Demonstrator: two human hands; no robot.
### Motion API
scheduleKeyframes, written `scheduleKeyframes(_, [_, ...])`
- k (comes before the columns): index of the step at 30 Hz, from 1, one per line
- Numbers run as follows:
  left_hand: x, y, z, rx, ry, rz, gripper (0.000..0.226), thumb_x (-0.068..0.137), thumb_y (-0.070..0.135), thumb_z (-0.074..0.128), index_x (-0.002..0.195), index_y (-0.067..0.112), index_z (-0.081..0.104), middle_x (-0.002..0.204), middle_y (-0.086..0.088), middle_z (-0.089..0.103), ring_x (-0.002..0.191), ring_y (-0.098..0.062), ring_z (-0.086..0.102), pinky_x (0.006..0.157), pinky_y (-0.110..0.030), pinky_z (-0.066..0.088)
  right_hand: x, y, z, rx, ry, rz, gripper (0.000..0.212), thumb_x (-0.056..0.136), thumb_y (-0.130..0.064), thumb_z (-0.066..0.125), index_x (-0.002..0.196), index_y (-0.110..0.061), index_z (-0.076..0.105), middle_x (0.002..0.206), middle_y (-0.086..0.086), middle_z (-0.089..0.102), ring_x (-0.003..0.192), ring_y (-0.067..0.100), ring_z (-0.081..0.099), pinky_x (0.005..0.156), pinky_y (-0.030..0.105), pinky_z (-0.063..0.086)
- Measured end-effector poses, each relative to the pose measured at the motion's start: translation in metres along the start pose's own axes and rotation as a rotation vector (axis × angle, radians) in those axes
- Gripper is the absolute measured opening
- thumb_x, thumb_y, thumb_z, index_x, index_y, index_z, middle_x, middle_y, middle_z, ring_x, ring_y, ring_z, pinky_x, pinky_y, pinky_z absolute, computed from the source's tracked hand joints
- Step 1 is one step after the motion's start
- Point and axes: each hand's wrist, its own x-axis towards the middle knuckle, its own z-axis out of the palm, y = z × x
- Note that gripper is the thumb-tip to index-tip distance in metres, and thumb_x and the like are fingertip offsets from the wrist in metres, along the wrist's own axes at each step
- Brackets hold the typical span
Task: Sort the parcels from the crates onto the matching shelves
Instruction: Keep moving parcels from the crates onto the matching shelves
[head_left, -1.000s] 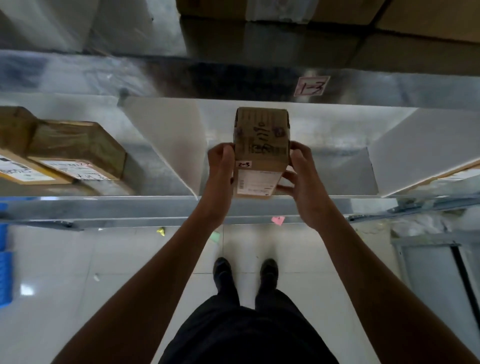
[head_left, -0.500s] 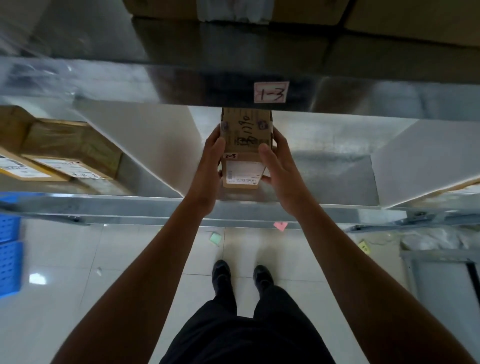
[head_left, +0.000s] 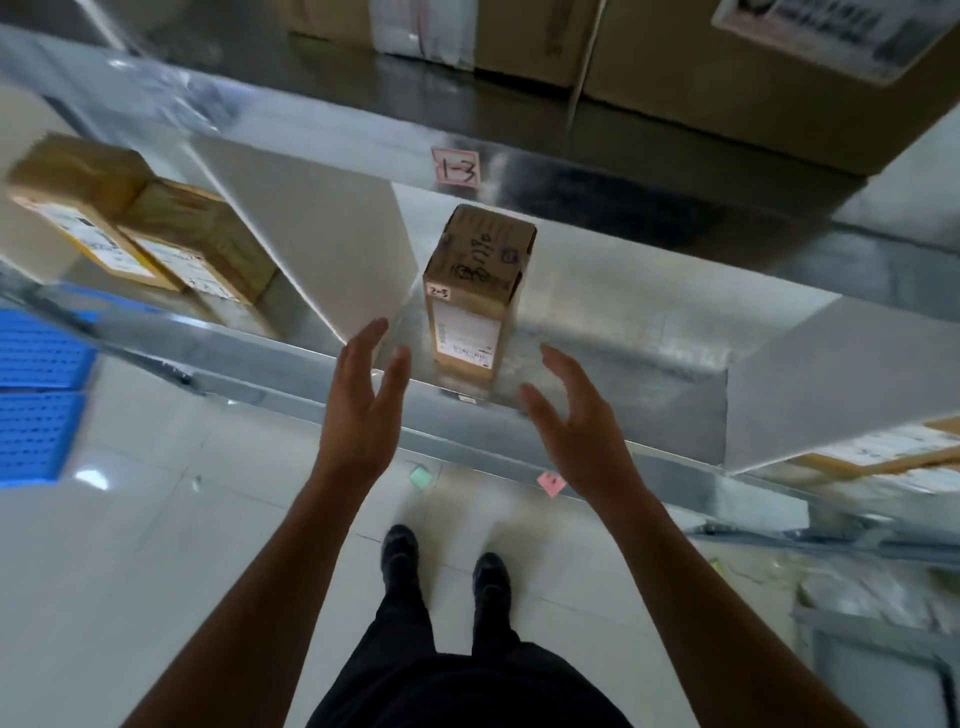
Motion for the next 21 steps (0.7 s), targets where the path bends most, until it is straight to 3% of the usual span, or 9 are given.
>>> scheduleKeyframes(1, [-0.008, -0.005, -0.002, 0.070, 0.020, -0.007, 0.063, 0.099, 0.067, 0.038, 0.150, 0.031, 0.041, 0.154, 0.008, 0.045, 0.135, 0.000, 0.041, 0.108, -0.029, 0.042, -0.005, -0.002, 0.002, -0.037, -0.019, -0.041, 0.059, 0.103, -0.046, 0.057, 0.154, -0.019, 0.044, 0.158, 0.002, 0.049, 0.137, 0.003, 0.044, 0.109, 0.009, 0.032])
scheduleKeyframes(2, [-0.015, -0.009, -0.005, 0.129, 0.035, -0.010, 0.063, 0.099, 0.066, 0.040, 0.150, 0.029, 0.041, 0.156, 0.003, 0.044, 0.140, -0.008, 0.039, 0.112, -0.040, 0.042, -0.009, -0.006, 0.005, -0.068, -0.051, -0.080, 0.057, 0.103, -0.046, 0.056, 0.153, -0.020, 0.045, 0.157, 0.002, 0.050, 0.137, 0.002, 0.044, 0.112, 0.011, 0.034])
scheduleKeyframes(4, [-0.028, -0.013, -0.011, 0.221, 0.036, -0.005, 0.065, 0.098, 0.067, 0.039, 0.150, 0.028, 0.042, 0.160, 0.000, 0.041, 0.149, -0.021, 0.034, 0.117, -0.056, 0.037, -0.015, -0.017, 0.011, -0.133, -0.125, -0.148, 0.059, 0.102, -0.049, 0.049, 0.154, -0.021, 0.044, 0.160, 0.003, 0.046, 0.147, 0.013, 0.041, 0.122, 0.036, 0.037])
scheduleKeyframes(6, [-0.036, -0.013, -0.019, 0.312, 0.029, 0.026, 0.067, 0.098, 0.070, 0.036, 0.151, 0.030, 0.041, 0.164, 0.000, 0.035, 0.155, -0.026, 0.023, 0.120, -0.063, 0.028, -0.018, -0.031, 0.018, -0.201, -0.168, -0.224, 0.062, 0.102, -0.050, 0.045, 0.157, -0.021, 0.041, 0.163, 0.002, 0.042, 0.152, 0.017, 0.035, 0.124, 0.049, 0.033])
scheduleKeyframes(11, [-0.046, -0.001, -0.056, 0.461, 0.081, 0.090, 0.074, 0.094, 0.074, 0.028, 0.154, 0.032, 0.040, 0.169, 0.000, 0.025, 0.158, -0.030, 0.007, 0.124, -0.063, 0.010, -0.018, -0.069, 0.038, -0.399, -0.197, -0.349, 0.065, 0.105, -0.054, 0.039, 0.162, -0.024, 0.031, 0.170, 0.002, 0.030, 0.160, 0.024, 0.014, 0.129, 0.056, 0.015])
scheduleKeyframes(17, [-0.086, -0.023, -0.152, 0.458, 0.185, 0.059, 0.068, 0.096, 0.071, 0.033, 0.155, 0.037, 0.037, 0.170, 0.004, 0.018, 0.159, -0.027, 0.001, 0.125, -0.060, 0.004, -0.039, -0.138, 0.097, -0.480, -0.199, -0.463, 0.065, 0.105, -0.057, 0.043, 0.163, -0.032, 0.026, 0.171, 0.001, 0.028, 0.161, 0.025, 0.011, 0.129, 0.056, 0.013])
scheduleKeyframes(21, [-0.125, -0.060, -0.240, 0.472, 0.272, 0.025, 0.074, 0.093, 0.079, 0.025, 0.156, 0.041, 0.031, 0.170, 0.005, 0.018, 0.158, -0.028, 0.001, 0.124, -0.059, 0.003, -0.075, -0.192, 0.164, -0.471, -0.249, -0.526, 0.067, 0.103, -0.057, 0.039, 0.164, -0.031, 0.026, 0.171, 0.000, 0.026, 0.161, 0.024, 0.010, 0.129, 0.055, 0.012])
